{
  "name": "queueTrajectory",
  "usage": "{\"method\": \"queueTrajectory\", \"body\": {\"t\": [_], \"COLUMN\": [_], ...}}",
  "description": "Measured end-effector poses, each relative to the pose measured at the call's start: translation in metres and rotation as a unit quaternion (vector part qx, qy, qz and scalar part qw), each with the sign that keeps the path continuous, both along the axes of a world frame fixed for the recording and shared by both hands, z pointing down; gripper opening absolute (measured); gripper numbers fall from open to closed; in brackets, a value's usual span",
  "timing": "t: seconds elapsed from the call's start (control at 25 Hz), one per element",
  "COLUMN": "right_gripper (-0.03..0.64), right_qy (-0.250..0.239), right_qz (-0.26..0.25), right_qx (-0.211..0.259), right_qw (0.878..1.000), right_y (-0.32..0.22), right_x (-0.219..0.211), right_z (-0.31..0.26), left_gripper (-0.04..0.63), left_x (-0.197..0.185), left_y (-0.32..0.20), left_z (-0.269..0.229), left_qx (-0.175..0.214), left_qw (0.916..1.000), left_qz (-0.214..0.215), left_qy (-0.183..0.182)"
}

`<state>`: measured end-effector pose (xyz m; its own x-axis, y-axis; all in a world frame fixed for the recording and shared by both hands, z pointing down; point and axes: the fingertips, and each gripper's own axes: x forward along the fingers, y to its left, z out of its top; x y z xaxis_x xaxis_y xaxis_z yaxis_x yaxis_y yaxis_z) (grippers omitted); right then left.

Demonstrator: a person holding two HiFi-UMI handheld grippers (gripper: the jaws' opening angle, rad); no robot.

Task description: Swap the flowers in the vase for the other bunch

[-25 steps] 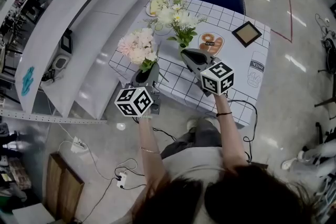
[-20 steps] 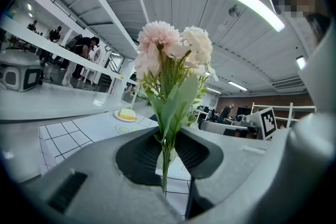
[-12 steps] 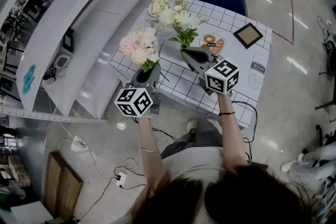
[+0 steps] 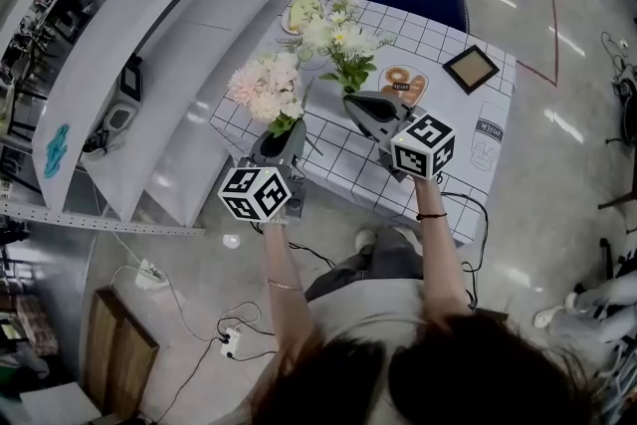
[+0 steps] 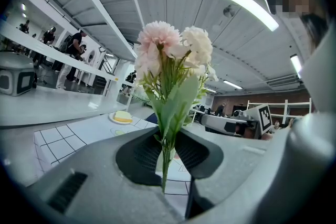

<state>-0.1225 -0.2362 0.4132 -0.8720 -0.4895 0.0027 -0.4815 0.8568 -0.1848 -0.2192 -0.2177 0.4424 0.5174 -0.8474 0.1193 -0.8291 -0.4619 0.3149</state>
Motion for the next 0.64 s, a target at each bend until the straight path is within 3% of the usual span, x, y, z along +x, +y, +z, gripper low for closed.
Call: {"method": "queueTrajectory", "body": {"t": [0.64], "right_gripper": [0.009], "right_qy": [0.002], "right_qz": [0.004], "right_qx": [-0.002], "right_qw": [1.000], "right_y": [-0.0006], "right_x": [0.0090], "right_z": [0.0025], "left_gripper": [0.080], "left_x": [0.0068], "left_y": [-0.0032], "left_z": [-0.0018], "left_qx": [0.003], "left_qw": [0.9999], "left_qz": [0.010], "left_qy": [0.000]}}
